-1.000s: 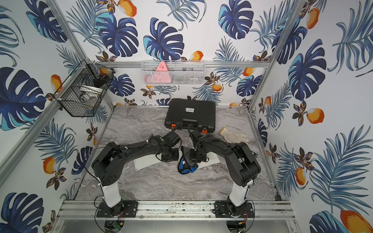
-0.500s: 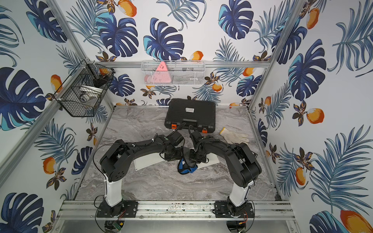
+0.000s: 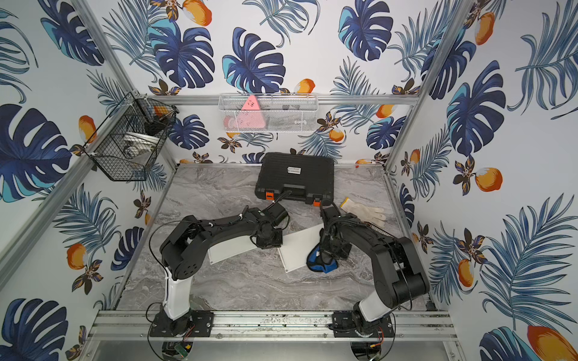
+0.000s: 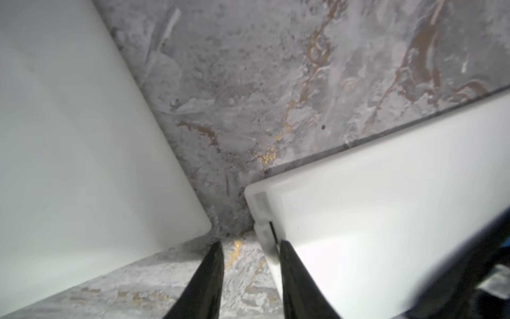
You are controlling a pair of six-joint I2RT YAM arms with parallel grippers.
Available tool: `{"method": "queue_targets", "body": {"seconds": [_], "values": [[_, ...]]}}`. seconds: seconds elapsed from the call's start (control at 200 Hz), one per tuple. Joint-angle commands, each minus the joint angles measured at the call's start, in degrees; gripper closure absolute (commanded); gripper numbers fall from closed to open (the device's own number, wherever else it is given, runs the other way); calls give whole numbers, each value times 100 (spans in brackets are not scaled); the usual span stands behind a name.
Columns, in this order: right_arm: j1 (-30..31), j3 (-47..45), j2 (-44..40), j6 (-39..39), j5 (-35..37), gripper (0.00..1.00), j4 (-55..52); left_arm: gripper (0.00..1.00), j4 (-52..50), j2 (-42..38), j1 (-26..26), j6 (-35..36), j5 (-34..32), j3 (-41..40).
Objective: Wipe the drawing tablet
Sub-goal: Move the drawing tablet to the center of the board, then place the cleaning item at the center of the board.
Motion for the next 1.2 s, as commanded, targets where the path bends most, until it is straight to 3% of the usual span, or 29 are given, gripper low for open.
{"method": "queue_targets", "body": {"seconds": [0.0,0.14,0.21,0.26,0.405,0.53,0.621,0.816,1.086,1.191], "values": [[-367,49,-234,465,802,100,-536,63,-170,374,8,25,-327,-160],[-984,147,-366,815,1134,100,-759,63,-192,327,8,55,-314,-127],[-1168,171,-486,953,1414,92,-823,63,-226,301,9,85,-277,-61],[-1308,227,-568,1042,1612,83,-912,63,-244,313,14,120,-253,0],[-1440,459,-697,1046,1950,39,-1043,63,-232,249,10,144,-156,125],[-1430,686,-738,1072,2002,17,-1251,61,-194,68,15,150,-115,215],[-1427,873,-894,1097,2146,8,-1411,60,-253,-49,14,173,-116,352],[-1416,1678,-1137,1042,2687,0,-1728,59,-431,-161,10,200,-94,647],[-1051,2526,-1115,936,3051,0,-2108,58,-519,-326,23,231,-171,691],[-900,2495,-1269,498,2819,0,-1645,53,-558,-666,90,195,-230,624]]}}
